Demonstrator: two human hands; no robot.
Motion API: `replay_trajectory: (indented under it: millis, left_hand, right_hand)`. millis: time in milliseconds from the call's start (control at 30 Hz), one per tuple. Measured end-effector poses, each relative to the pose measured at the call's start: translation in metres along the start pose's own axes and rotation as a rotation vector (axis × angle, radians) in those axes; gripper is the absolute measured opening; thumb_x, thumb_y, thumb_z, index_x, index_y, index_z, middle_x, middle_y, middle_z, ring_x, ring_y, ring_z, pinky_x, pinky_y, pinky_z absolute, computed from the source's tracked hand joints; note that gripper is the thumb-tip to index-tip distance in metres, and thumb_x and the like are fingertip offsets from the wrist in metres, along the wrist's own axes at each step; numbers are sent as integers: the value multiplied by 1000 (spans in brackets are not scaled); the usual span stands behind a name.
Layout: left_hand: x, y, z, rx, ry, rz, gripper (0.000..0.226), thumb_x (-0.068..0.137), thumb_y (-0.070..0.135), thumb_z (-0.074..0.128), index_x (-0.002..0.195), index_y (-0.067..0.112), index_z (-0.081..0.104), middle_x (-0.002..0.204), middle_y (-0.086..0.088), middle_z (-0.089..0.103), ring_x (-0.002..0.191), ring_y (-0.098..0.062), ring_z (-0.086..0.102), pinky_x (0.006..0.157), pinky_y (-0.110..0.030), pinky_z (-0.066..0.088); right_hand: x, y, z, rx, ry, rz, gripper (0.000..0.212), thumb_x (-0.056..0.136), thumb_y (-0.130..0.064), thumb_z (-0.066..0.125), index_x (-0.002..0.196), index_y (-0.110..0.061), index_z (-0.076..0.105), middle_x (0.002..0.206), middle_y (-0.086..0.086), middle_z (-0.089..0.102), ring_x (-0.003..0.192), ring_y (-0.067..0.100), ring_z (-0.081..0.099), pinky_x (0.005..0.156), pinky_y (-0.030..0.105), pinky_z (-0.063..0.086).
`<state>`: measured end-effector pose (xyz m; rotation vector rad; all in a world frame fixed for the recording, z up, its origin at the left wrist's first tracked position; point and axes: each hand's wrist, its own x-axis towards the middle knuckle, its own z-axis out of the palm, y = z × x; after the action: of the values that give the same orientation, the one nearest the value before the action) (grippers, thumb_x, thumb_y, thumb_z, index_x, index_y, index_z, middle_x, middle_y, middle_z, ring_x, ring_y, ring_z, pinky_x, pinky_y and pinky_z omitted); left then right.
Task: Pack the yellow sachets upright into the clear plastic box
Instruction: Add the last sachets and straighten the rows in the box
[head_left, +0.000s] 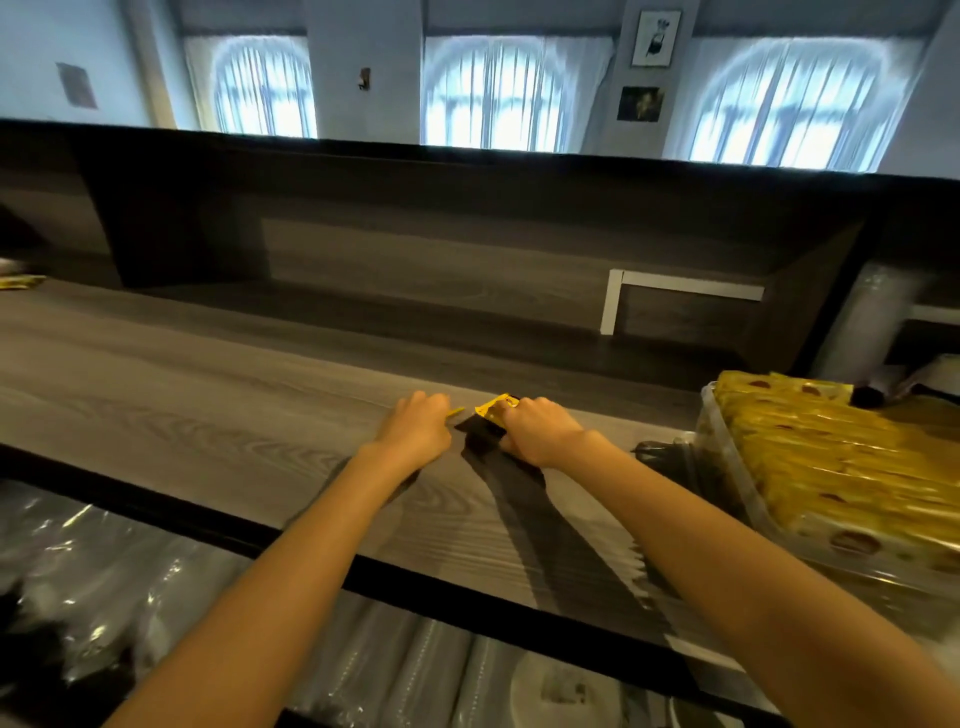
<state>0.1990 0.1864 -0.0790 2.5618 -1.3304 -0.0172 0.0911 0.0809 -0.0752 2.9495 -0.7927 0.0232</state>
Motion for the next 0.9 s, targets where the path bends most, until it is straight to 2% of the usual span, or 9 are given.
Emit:
replay_trajectory:
  millis: [133,267,367,433,567,700,767,833,900]
  left_hand:
    - [-2,7,-2,-100,37,-54,20,94,12,43,105,5,58,113,-19,58,106,-35,54,78,-38,43]
    - [0,24,-18,-308,182,-107,27,93,24,47,105,3,61,117,-23,61,112,-40,52,86,-39,43]
    - [1,41,-33,-504,292,-73,13,89,22,55,80,13,59,101,-17,65,106,-35,56,77,-36,41]
    - [-1,56,-41,-592,344,-33,15,86,17,60,73,15,54,91,-14,66,96,-32,60,72,-34,42]
    - [-3,90,-49,-707,382,87,9,85,13,61,78,13,56,83,-8,65,86,-27,63,72,-36,48]
    - [-3,134,-52,-753,429,239,8,89,13,59,85,16,53,83,0,59,80,-15,57,70,-31,44]
    - [-1,158,-51,-746,435,286,4,93,15,50,97,15,52,91,-2,60,88,-18,56,84,-37,44]
    - [4,177,-49,-671,399,282,26,98,17,37,122,11,44,109,-8,60,107,-25,53,101,-40,32]
    - [14,196,-46,-595,341,312,34,98,15,30,132,10,35,119,-13,57,117,-28,46,104,-41,24]
  right_hand:
    - [-9,6,-6,197,67,91,30,94,-10,43,122,-3,50,120,21,58,111,40,55,88,44,47]
    - [-14,18,-28,492,227,292,28,95,-14,43,116,1,53,119,22,58,110,40,55,88,45,46]
    - [-17,34,-50,619,326,351,26,94,-17,47,115,-3,52,119,19,58,109,35,56,88,44,49]
    - [-25,48,-62,606,366,339,27,94,-18,49,119,-6,51,119,17,59,109,33,57,88,43,52]
    - [-44,79,-83,603,449,399,35,93,-16,54,127,-10,51,122,14,58,113,31,57,90,41,50]
    - [-64,115,-102,561,528,441,29,89,-11,54,117,-9,55,116,15,60,107,34,59,87,45,53]
    - [-78,136,-107,551,582,475,24,88,-7,53,113,-6,55,114,16,60,104,35,60,84,49,55]
    - [-89,153,-106,539,618,518,25,89,-8,54,114,-6,56,114,16,61,104,34,60,83,49,55]
    - [-101,170,-103,518,662,559,26,91,-10,54,117,-7,57,117,15,62,107,33,59,86,47,54]
